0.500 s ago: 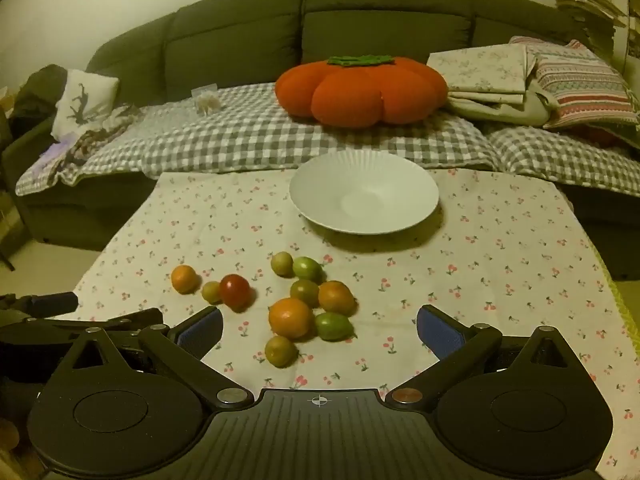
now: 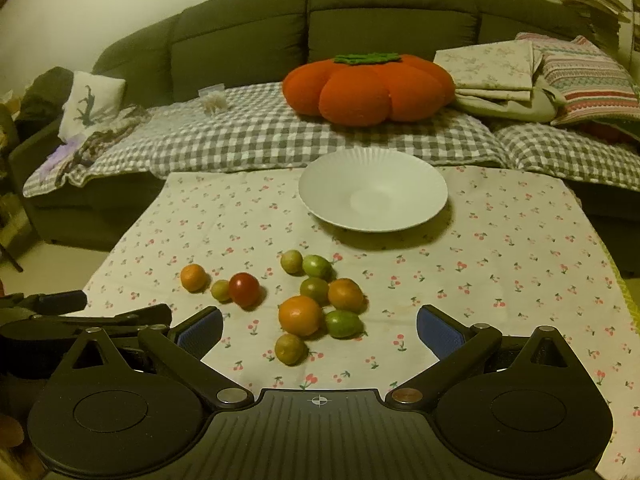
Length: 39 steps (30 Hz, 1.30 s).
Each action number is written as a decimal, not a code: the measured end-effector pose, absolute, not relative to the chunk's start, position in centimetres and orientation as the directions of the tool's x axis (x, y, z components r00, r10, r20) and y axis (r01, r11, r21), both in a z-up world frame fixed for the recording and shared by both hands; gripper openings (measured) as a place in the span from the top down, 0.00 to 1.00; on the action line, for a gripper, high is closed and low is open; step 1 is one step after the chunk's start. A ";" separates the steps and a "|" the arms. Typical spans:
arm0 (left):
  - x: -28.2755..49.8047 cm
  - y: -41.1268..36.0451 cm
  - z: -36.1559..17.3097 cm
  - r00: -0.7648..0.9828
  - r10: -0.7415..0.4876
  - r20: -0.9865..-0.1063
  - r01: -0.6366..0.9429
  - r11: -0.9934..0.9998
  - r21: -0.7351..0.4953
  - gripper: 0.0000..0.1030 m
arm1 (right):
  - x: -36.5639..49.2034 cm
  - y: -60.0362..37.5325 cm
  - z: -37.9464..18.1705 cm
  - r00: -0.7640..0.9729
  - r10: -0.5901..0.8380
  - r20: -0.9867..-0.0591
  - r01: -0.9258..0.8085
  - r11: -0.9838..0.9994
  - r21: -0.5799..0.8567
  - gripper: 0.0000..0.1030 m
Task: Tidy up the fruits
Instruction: 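Move both tools toward the fruit cluster on the cloth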
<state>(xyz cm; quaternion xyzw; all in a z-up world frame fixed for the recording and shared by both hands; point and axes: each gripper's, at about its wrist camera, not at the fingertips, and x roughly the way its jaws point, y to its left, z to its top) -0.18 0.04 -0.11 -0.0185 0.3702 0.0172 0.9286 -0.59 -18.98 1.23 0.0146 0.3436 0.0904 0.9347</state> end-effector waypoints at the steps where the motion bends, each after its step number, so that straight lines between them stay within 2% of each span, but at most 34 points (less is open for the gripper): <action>1: -0.2 0.1 -0.1 0.725 0.017 -0.688 -0.044 0.999 -0.022 0.01 | -0.5 -19.0 1.2 0.748 0.179 -0.639 -0.159 0.983 0.089 0.00; 8: -0.1 -0.2 -0.2 0.727 0.011 -0.687 -0.037 0.999 -0.022 0.01 | -0.5 -19.1 0.9 0.740 0.177 -0.649 -0.149 0.984 0.099 0.00; 26: 0.8 0.3 -1.1 0.715 0.007 -0.699 -0.044 0.998 -0.036 0.01 | 0.7 -18.9 -0.2 0.724 0.150 -0.674 -0.187 0.982 0.018 0.00; 30: 1.4 0.5 -1.5 0.707 0.006 -0.707 -0.044 0.998 -0.036 0.01 | 1.9 -19.5 -0.8 0.730 0.178 -0.660 -0.188 0.981 0.057 0.00; 39: 4.1 3.9 -1.4 0.704 -0.014 -0.710 -0.096 0.989 -0.114 0.01 | 4.9 -22.3 -2.2 0.672 0.213 -0.709 -0.102 0.975 0.196 0.03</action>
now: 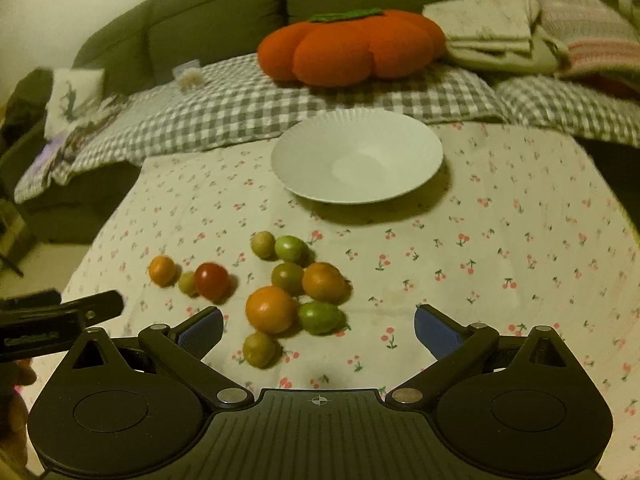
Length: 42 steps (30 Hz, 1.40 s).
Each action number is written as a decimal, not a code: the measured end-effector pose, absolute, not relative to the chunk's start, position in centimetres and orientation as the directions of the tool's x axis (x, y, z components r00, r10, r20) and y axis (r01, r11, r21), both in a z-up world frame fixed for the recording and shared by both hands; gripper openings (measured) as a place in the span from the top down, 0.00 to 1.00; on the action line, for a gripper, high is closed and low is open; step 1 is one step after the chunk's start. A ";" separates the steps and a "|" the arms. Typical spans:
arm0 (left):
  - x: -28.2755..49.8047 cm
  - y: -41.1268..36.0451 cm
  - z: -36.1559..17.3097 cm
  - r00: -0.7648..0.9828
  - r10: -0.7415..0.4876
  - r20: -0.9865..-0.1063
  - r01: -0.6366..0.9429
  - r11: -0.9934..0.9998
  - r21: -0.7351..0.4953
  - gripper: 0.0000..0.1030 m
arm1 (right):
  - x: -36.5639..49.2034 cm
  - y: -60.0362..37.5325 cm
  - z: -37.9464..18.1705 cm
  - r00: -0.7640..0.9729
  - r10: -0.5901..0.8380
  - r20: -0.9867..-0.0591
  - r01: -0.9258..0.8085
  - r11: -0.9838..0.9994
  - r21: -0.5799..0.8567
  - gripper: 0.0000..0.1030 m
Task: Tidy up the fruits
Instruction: 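Move both tools toward the fruit cluster on the cloth, then close the left tool on an orange while the right tool grasps another orange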
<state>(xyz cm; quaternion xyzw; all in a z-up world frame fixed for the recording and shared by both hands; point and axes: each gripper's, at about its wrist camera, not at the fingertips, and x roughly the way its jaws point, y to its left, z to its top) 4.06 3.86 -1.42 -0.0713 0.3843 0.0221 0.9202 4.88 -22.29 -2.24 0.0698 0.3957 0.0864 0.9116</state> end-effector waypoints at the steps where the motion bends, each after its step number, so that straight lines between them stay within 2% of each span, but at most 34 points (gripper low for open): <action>1: 4.5 4.4 -1.5 0.703 -0.019 -0.711 -0.107 0.986 -0.132 0.01 | 5.3 -22.7 -2.4 0.670 0.215 -0.710 -0.083 0.973 0.215 0.04; 6: 6.5 6.0 -2.6 0.684 -0.072 -0.725 -0.136 0.965 -0.225 0.04 | 8.1 -24.1 -3.9 0.621 0.259 -0.740 -0.011 0.946 0.323 0.17; 11: 8.6 6.0 -4.4 0.669 -0.085 -0.739 -0.150 0.958 -0.245 0.17 | 10.0 -23.9 -5.2 0.583 0.245 -0.775 0.001 0.953 0.302 0.21; 13: 9.4 5.8 -5.4 0.662 -0.084 -0.745 -0.148 0.959 -0.240 0.19 | 10.5 -23.6 -5.4 0.581 0.256 -0.772 -0.008 0.951 0.308 0.26; 15: 10.0 5.6 -6.3 0.651 -0.084 -0.755 -0.150 0.960 -0.236 0.24 | 10.6 -23.3 -5.4 0.583 0.276 -0.764 -0.029 0.947 0.321 0.27; 17: 10.3 5.6 -6.9 0.651 -0.071 -0.756 -0.156 0.962 -0.225 0.25 | 10.2 -22.6 -5.3 0.595 0.296 -0.747 -0.066 0.945 0.321 0.27; 20: 10.7 5.2 -7.5 0.655 -0.050 -0.754 -0.147 0.970 -0.192 0.26 | 9.3 -20.4 -4.8 0.620 0.309 -0.721 -0.176 0.951 0.256 0.28; 23: 11.0 4.8 -8.2 0.653 -0.049 -0.756 -0.130 0.976 -0.175 0.34 | 9.1 -18.6 -5.1 0.621 0.293 -0.727 -0.220 0.955 0.197 0.29; 26: 11.1 4.3 -8.7 0.660 -0.032 -0.751 -0.117 0.983 -0.144 0.39 | 9.1 -17.3 -5.9 0.625 0.253 -0.738 -0.238 0.963 0.128 0.37; 28: 11.2 4.2 -8.7 0.664 -0.019 -0.748 -0.114 0.985 -0.127 0.45 | 9.1 -16.6 -6.3 0.637 0.232 -0.735 -0.251 0.964 0.086 0.39; 30: 11.1 4.1 -8.7 0.669 -0.007 -0.743 -0.110 0.988 -0.108 0.59 | 9.0 -15.6 -6.6 0.660 0.199 -0.725 -0.264 0.964 0.024 0.38; 33: 11.1 4.0 -8.7 0.670 -0.001 -0.742 -0.106 0.990 -0.097 0.69 | 8.9 -14.4 -7.2 0.691 0.148 -0.708 -0.279 0.957 -0.073 0.39; 36: 11.2 4.2 -8.8 0.670 -0.009 -0.742 -0.108 0.988 -0.110 0.70 | 8.5 -13.2 -7.7 0.711 0.118 -0.693 -0.304 0.940 -0.152 0.46; 38: 11.2 4.3 -8.8 0.670 -0.010 -0.743 -0.108 0.988 -0.111 0.70 | 8.3 -13.0 -7.7 0.716 0.126 -0.687 -0.319 0.934 -0.160 0.56; 39: 11.1 4.3 -8.8 0.670 -0.009 -0.742 -0.107 0.988 -0.109 0.70 | 8.2 -13.1 -7.6 0.715 0.138 -0.686 -0.324 0.934 -0.150 0.65; 42: 11.0 4.4 -8.7 0.669 -0.006 -0.743 -0.113 0.987 -0.110 0.70 | 8.4 -13.4 -7.5 0.709 0.154 -0.688 -0.319 0.940 -0.118 0.65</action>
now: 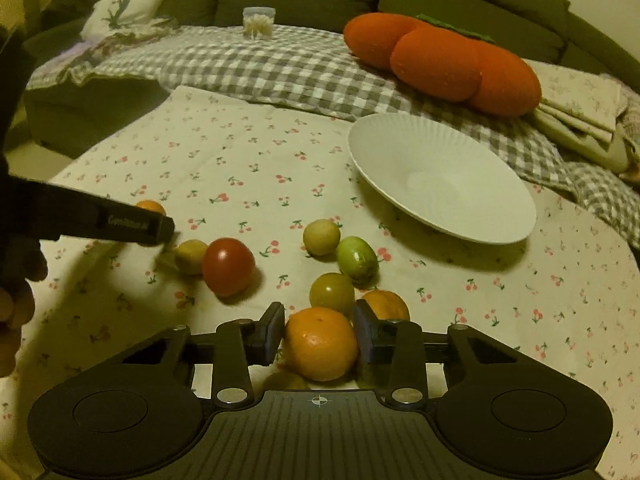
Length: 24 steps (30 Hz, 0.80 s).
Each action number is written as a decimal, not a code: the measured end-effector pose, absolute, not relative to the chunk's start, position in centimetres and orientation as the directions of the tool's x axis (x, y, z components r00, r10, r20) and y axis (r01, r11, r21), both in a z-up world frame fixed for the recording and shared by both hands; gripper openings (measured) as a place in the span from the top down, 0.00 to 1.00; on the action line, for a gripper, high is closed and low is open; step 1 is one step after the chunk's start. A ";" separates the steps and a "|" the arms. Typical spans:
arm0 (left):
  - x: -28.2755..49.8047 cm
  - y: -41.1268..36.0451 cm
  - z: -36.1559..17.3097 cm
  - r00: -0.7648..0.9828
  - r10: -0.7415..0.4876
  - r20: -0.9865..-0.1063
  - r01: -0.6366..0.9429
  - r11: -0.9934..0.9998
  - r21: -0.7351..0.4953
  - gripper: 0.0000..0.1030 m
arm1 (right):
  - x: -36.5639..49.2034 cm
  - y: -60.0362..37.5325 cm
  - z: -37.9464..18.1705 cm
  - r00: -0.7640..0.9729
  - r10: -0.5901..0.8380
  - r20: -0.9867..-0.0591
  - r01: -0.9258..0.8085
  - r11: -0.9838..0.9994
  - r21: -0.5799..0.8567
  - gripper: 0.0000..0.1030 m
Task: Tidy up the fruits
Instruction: 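Close the left tool on an orange while the right tool grasps another orange, then lift both held oranges and carry them over the white plate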
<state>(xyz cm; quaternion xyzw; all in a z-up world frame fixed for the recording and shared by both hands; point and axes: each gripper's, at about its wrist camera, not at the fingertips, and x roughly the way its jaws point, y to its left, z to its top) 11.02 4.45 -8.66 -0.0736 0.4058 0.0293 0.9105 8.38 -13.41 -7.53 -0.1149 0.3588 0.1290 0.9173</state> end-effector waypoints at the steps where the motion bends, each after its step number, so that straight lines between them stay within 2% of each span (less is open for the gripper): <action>1: 11.0 4.5 -8.6 0.668 -0.006 -0.744 -0.116 0.987 -0.112 0.70 | 8.4 -13.5 -7.5 0.709 0.160 -0.687 -0.318 0.942 -0.108 0.65; 24: 9.6 3.2 -5.3 0.721 -0.066 -0.690 -0.064 0.985 -0.160 0.70 | 8.6 -16.9 -4.3 0.708 0.281 -0.648 -0.274 0.955 0.115 0.66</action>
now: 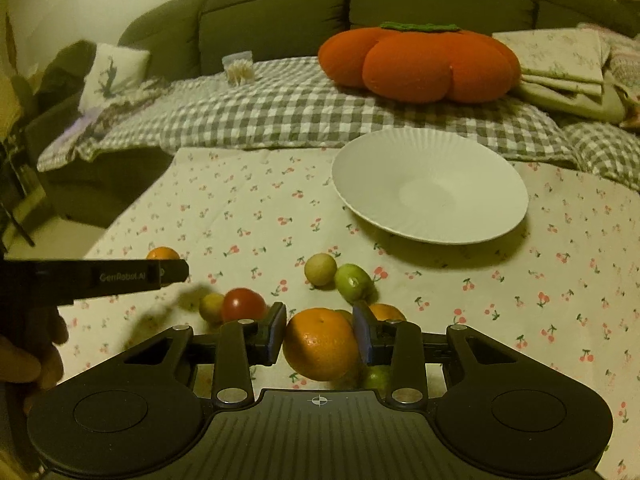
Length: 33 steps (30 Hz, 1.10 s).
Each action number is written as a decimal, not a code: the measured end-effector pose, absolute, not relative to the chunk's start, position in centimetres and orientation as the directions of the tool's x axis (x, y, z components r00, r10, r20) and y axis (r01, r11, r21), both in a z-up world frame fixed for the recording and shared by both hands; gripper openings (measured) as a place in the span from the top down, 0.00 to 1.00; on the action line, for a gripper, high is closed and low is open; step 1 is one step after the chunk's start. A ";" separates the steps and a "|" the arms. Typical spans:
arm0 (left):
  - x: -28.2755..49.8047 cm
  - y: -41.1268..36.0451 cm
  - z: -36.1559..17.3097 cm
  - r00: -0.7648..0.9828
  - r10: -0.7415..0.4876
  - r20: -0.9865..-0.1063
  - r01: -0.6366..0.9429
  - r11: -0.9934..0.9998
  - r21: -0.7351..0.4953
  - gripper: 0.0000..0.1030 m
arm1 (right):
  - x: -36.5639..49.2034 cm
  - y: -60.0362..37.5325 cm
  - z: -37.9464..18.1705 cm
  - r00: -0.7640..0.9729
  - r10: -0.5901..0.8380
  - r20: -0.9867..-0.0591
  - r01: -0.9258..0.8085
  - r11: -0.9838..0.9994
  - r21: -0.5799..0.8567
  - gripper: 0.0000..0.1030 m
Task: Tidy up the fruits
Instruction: 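Lift both held oranges and carry them over the white plate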
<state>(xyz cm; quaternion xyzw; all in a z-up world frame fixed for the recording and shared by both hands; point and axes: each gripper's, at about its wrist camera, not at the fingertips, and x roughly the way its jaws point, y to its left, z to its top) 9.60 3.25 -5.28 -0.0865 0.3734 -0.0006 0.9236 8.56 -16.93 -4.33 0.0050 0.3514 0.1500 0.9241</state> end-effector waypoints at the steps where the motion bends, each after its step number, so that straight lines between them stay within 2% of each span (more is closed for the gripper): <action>1: 9.6 3.2 -5.2 0.722 -0.068 -0.689 -0.063 0.984 -0.164 0.70 | 8.6 -17.1 -4.2 0.710 0.279 -0.646 -0.268 0.956 0.118 0.66; 17: 9.5 2.2 -3.3 0.751 -0.165 -0.639 0.022 0.974 -0.226 0.70 | 9.9 -21.4 -2.3 0.725 0.302 -0.619 -0.183 0.951 0.249 0.66; 22: 10.6 1.1 -2.5 0.744 -0.229 -0.627 0.072 0.962 -0.265 0.70 | 10.9 -23.3 -1.7 0.724 0.318 -0.612 -0.155 0.940 0.305 0.66; 33: 15.8 -5.6 -1.7 0.754 -0.306 -0.581 0.234 0.952 -0.198 0.70 | 15.7 -26.5 -1.0 0.736 0.290 -0.612 -0.092 0.938 0.334 0.66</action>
